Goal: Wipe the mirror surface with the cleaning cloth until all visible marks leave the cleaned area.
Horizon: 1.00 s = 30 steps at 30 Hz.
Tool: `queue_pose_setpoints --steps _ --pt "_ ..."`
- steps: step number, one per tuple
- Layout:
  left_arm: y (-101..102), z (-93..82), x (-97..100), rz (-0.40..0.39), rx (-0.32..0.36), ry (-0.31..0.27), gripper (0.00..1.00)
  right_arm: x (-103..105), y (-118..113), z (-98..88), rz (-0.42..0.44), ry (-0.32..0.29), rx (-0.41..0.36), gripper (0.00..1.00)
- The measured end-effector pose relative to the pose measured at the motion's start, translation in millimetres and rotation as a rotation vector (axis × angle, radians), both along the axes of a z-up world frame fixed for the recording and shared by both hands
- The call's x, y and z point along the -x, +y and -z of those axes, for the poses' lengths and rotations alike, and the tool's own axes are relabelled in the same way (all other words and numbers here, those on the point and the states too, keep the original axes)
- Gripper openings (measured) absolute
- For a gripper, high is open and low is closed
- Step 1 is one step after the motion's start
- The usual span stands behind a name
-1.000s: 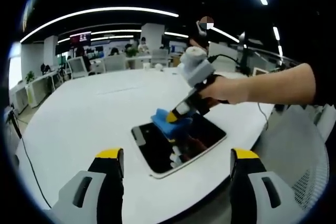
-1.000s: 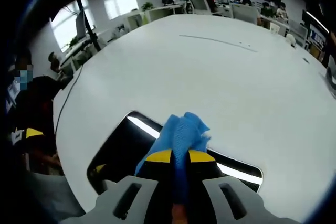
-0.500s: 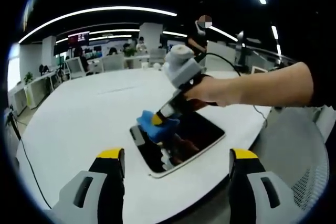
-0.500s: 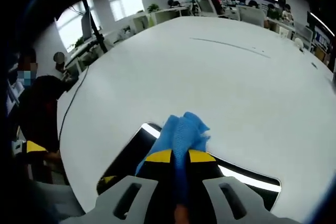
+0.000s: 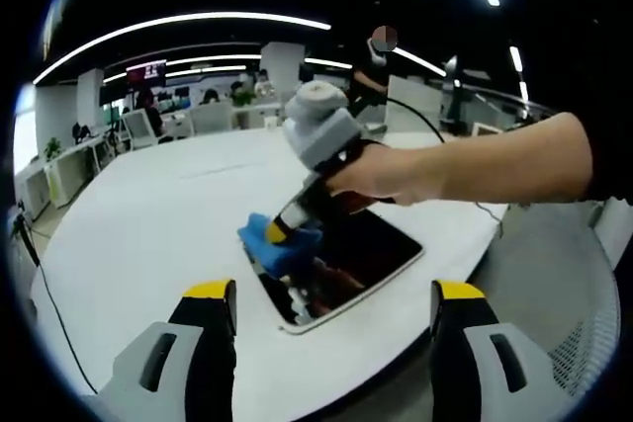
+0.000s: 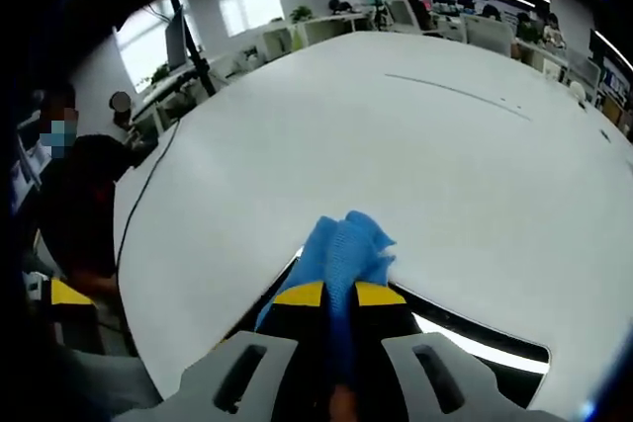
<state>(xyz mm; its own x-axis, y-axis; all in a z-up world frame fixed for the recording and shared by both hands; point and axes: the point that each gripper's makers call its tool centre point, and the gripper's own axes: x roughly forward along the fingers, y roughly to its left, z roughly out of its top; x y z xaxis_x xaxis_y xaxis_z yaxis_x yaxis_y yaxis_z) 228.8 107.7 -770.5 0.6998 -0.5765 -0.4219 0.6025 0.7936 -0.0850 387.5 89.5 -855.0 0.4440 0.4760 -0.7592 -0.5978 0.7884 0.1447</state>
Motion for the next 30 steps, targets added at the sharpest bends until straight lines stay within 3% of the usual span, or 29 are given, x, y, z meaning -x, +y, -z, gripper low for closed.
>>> queue_pose_setpoints --steps 8,30 --pt "0 -0.3 0.3 0.001 -0.002 -0.003 0.79 0 12 1.3 -0.007 0.005 -0.01 0.05" --pt "1 -2.0 -1.0 -0.004 -0.002 -0.016 0.78 11 14 0.6 -0.045 0.002 0.007 0.04"
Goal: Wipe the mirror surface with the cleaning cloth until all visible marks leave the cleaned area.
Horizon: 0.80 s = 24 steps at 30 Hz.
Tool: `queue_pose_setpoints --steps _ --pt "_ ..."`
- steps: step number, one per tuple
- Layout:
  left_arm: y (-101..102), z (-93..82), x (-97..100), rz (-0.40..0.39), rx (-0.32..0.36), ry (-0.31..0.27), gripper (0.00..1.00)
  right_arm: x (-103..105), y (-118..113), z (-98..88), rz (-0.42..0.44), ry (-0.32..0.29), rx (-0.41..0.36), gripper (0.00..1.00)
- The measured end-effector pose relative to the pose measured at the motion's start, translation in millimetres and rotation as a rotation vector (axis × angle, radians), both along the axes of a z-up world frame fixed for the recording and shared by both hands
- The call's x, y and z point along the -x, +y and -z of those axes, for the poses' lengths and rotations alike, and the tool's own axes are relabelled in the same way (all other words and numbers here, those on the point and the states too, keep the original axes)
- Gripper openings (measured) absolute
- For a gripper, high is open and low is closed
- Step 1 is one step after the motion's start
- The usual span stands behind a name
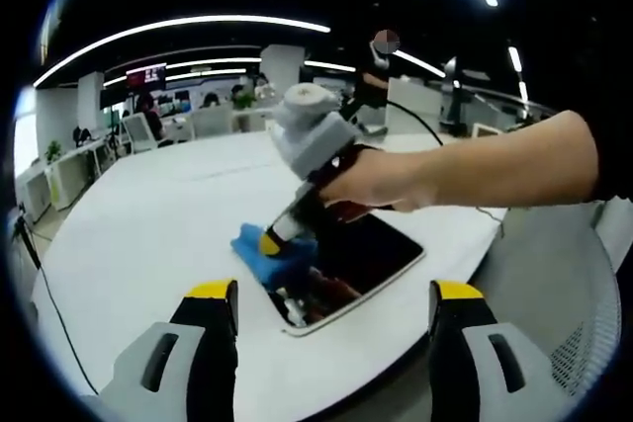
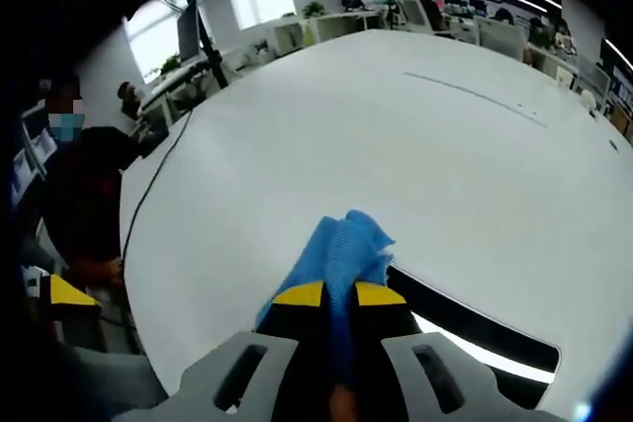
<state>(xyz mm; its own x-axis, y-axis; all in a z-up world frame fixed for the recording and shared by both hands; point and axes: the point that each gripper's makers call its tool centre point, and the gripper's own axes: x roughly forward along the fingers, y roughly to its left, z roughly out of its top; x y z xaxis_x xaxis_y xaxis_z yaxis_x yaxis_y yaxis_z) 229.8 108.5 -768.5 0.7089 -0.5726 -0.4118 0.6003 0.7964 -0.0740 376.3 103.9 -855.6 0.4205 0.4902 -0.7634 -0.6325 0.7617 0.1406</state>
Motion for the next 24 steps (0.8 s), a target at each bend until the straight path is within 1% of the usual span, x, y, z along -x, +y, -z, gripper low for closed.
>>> queue_pose_setpoints --steps 11,16,19,24 --pt "2 0.3 -0.2 -0.007 -0.003 0.002 0.78 11 2 0.2 -0.015 0.011 -0.004 0.04" --pt "1 1.6 1.3 0.005 -0.021 0.001 0.77 20 3 0.1 -0.017 0.013 -0.018 0.04" --pt "2 1.3 0.4 -0.008 -0.008 0.007 0.77 21 4 -0.1 -0.023 0.013 -0.023 0.04" --pt "1 2.7 2.0 0.002 -0.025 0.009 0.77 24 3 -0.3 -0.028 0.011 -0.027 0.04"
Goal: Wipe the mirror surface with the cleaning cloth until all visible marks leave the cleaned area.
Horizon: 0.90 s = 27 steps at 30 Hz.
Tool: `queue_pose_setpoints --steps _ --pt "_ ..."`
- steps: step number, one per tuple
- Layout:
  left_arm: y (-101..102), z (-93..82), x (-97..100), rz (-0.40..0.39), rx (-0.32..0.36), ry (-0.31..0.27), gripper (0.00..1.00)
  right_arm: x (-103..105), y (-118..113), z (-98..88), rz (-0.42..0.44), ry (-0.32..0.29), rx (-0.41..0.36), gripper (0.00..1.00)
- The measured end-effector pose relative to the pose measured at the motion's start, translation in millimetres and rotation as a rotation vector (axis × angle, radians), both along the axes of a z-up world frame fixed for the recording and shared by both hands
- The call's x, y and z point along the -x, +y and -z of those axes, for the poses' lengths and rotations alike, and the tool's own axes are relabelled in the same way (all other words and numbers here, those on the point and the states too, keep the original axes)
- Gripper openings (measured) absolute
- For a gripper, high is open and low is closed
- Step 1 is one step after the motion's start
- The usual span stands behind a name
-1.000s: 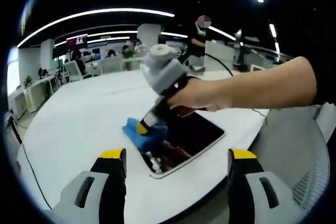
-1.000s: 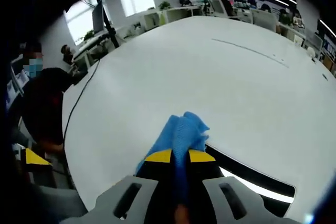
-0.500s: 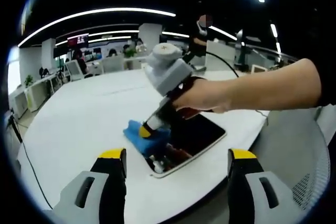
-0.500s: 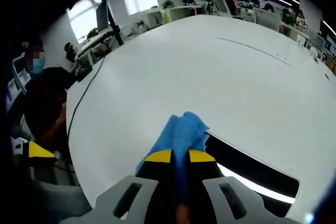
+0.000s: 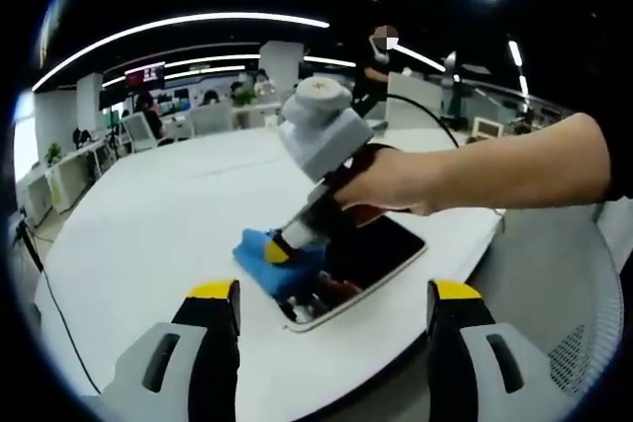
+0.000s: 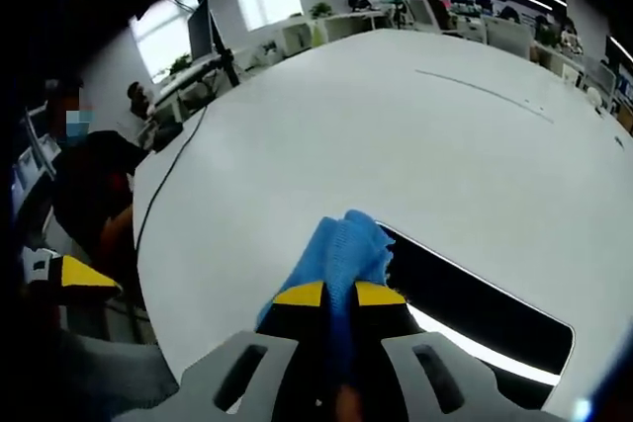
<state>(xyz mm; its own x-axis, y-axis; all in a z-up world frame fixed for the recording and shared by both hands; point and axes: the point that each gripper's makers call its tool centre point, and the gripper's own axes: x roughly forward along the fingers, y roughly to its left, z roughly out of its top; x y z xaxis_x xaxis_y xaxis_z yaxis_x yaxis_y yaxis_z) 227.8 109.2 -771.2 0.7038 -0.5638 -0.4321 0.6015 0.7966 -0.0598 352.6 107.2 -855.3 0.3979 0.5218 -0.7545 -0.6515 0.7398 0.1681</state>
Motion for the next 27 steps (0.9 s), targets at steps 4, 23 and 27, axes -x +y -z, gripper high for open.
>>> queue_pose_setpoints --steps 4,23,27 --pt "0.5 -1.0 -0.4 -0.005 0.003 -0.002 0.77 1.6 -0.2 -0.2 -0.007 -0.008 0.001 0.04" --pt "1.6 -0.2 -1.7 0.002 -0.014 -0.01 0.76 4.5 -4.3 1.8 -0.035 -0.01 0.017 0.04" --pt "2.3 -0.2 -2.4 -0.004 -0.014 -0.01 0.76 3.6 -5.0 1.2 -0.032 -0.007 0.022 0.04"
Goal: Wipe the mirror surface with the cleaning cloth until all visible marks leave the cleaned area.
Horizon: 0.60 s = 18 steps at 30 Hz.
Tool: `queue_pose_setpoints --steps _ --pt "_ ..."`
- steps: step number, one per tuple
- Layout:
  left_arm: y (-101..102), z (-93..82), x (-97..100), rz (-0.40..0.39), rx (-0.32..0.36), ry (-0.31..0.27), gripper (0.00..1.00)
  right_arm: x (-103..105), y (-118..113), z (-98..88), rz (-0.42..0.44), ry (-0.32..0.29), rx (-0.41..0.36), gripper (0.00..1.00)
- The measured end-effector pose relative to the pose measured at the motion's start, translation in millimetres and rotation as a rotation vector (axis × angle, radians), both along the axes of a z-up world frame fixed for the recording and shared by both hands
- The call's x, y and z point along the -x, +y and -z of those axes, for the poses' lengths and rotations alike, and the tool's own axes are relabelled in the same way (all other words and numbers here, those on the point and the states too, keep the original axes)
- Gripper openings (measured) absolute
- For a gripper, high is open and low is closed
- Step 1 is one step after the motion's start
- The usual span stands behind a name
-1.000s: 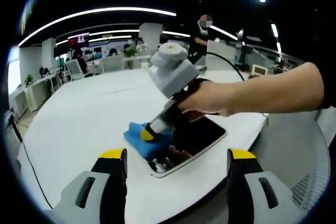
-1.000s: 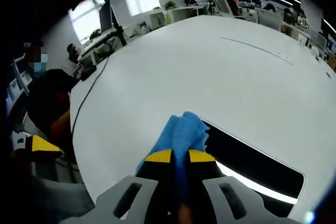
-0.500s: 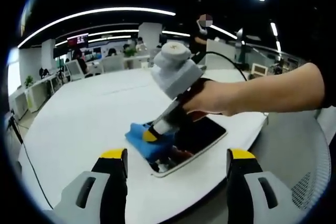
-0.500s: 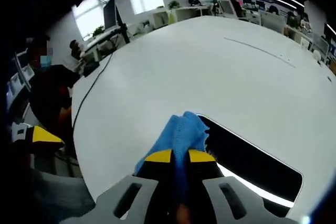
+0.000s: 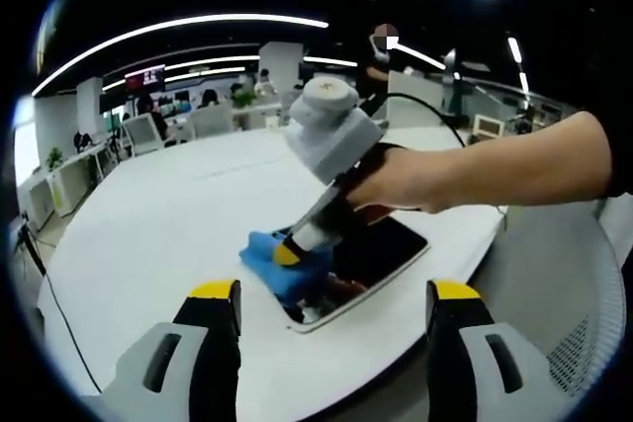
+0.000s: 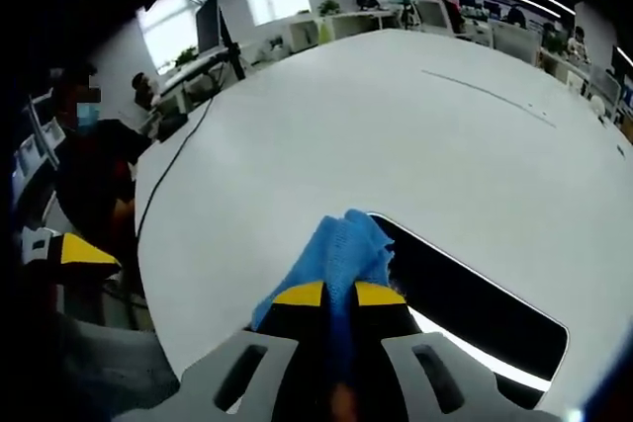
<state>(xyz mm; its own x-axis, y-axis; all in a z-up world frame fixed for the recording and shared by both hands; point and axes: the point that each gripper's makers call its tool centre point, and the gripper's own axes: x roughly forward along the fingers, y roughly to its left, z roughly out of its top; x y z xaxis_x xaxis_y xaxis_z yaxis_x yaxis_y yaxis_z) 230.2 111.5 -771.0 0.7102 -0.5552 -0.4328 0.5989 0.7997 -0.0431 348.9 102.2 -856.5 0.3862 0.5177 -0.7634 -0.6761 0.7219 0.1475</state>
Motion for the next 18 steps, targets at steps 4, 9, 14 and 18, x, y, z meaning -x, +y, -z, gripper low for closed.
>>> queue_pose_setpoints --steps 4,9,14,18 --pt "1 1.8 0.7 0.001 -0.015 0.003 0.74 2 -2 -1.3 -0.001 0.003 0.001 0.04" --pt "1 1.2 0.7 0.0 -0.008 0.002 0.74 6 -6 -3.4 0.003 -0.003 0.01 0.04" --pt "1 1.7 1.4 0.0 -0.013 0.004 0.74 3 -12 -2.3 0.01 -0.001 0.005 0.04" --pt "-1 1.7 1.6 0.004 -0.017 0.004 0.74 2 -17 -1.5 0.011 0.001 0.012 0.04"
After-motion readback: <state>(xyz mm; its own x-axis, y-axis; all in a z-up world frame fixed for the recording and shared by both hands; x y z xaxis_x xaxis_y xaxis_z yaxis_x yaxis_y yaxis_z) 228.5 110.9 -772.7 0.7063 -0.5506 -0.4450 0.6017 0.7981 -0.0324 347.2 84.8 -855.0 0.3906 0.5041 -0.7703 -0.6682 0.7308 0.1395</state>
